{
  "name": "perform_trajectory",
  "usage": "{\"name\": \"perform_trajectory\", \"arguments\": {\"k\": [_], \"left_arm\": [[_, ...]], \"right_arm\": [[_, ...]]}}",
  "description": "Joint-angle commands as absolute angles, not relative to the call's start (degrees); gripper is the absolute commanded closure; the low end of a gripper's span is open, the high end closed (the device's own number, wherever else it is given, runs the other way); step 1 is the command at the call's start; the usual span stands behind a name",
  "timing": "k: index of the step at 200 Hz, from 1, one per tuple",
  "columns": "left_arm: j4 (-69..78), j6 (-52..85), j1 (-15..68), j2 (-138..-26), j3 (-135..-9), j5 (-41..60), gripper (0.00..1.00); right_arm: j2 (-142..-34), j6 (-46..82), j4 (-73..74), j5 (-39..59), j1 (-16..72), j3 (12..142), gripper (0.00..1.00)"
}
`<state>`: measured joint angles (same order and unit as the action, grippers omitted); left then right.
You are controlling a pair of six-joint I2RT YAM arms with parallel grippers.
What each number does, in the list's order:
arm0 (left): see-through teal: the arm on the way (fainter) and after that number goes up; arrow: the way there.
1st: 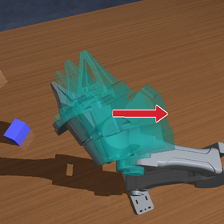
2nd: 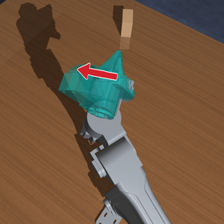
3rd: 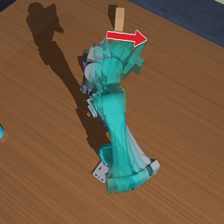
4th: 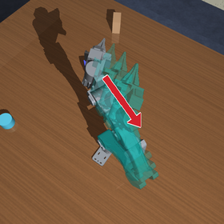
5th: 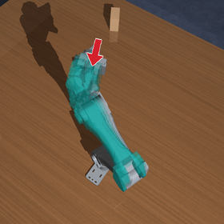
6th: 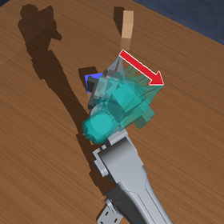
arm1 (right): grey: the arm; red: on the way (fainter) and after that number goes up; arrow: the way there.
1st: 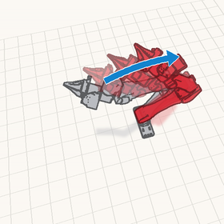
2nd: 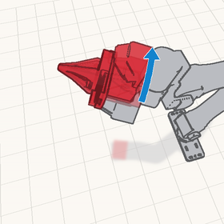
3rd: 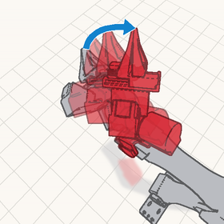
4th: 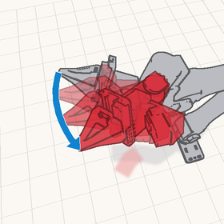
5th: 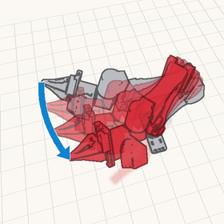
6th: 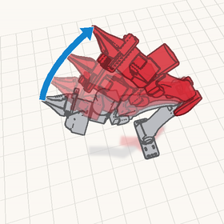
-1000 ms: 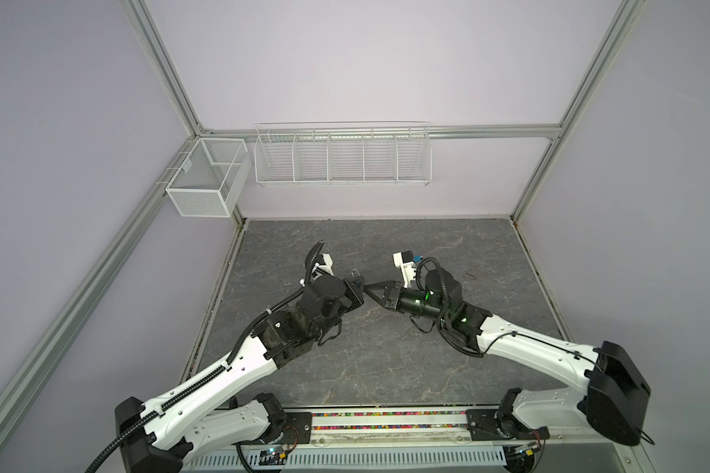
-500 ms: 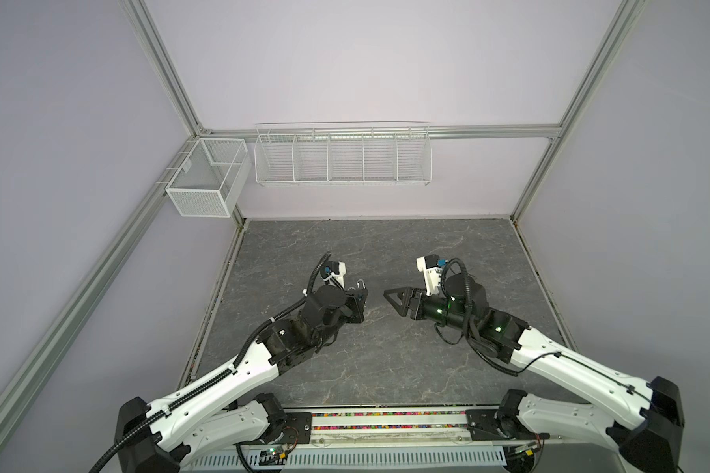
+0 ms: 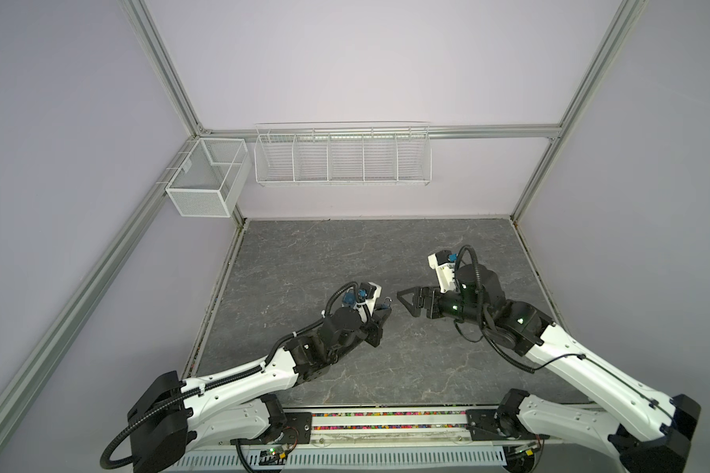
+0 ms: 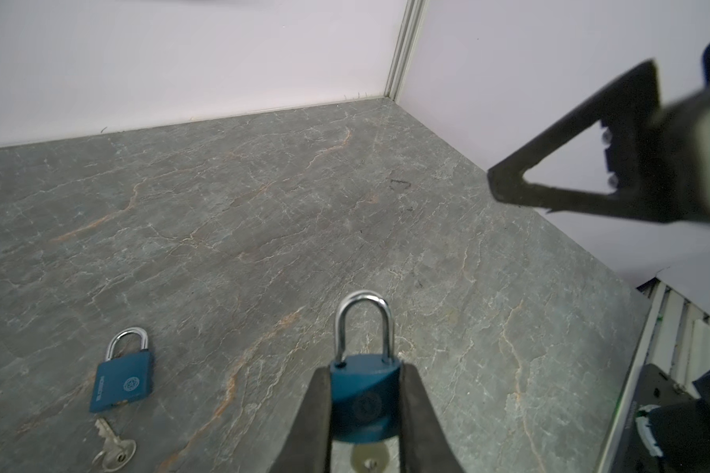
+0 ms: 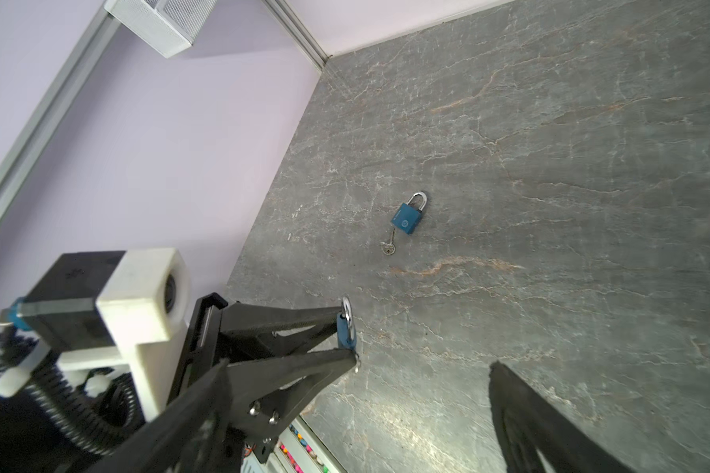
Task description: Unlock with the key
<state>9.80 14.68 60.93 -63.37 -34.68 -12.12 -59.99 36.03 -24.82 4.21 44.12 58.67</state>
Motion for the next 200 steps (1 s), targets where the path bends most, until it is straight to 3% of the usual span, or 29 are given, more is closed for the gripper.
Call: {"name": "perform_trajectory", "arguments": {"k": [1,38,107,200], "left_arm": [[20.52,9.99,61.00,-64.83,-32.91,-11.87,1.00],[23.98,8.08,61.08,-66.73,-32.13,-11.67,1.00],[25.65,7.86,61.08,-68.03,-32.08,-11.99,1.00],[26.77,8.80,61.04,-69.60,-32.77,-11.28,1.00]], "right_arm": [[-61.59,30.89,-32.20,5.45,43.25,62.73,0.01],[-67.51,25.80,-37.16,6.46,42.60,68.38,0.00],[-78.02,18.87,-42.85,-2.12,42.56,76.77,0.00],[-81.06,16.70,-44.72,-6.73,42.54,79.15,0.00]]}}
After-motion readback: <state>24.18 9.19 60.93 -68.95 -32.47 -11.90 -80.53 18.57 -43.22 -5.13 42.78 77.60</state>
